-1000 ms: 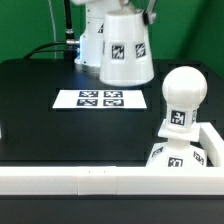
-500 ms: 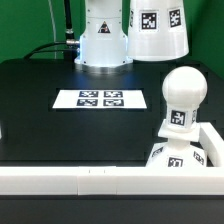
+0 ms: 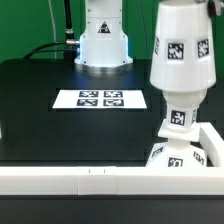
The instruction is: Assemble lamp
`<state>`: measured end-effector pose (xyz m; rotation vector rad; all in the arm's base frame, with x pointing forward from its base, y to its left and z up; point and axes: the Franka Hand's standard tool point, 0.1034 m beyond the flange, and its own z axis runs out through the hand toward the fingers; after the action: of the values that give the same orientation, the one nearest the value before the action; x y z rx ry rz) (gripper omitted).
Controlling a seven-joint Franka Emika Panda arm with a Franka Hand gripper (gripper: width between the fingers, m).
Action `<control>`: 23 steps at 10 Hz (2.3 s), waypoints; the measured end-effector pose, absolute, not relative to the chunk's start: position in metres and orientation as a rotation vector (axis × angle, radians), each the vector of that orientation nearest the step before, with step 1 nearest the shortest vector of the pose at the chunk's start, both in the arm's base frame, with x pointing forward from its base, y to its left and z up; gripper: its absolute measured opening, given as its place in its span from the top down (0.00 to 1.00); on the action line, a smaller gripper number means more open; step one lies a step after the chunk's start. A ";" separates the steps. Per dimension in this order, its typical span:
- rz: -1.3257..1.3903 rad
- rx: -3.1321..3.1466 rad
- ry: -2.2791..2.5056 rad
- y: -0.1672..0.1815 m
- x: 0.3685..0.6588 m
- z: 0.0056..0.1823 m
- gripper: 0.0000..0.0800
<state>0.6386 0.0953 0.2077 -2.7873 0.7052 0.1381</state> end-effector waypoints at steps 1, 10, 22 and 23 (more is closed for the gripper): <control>0.146 -2.789 0.705 0.097 0.640 0.201 0.94; 0.184 -2.813 0.671 0.100 0.624 0.168 0.68; 0.392 -2.865 0.531 0.093 0.606 0.191 0.13; 0.392 -2.865 0.531 0.093 0.606 0.190 0.13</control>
Offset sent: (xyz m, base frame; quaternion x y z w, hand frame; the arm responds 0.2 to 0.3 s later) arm -0.0054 0.0037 -0.0108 -0.0099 -0.0020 -0.0066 0.9999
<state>0.6061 0.0929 0.1905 -2.8649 0.5313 0.3922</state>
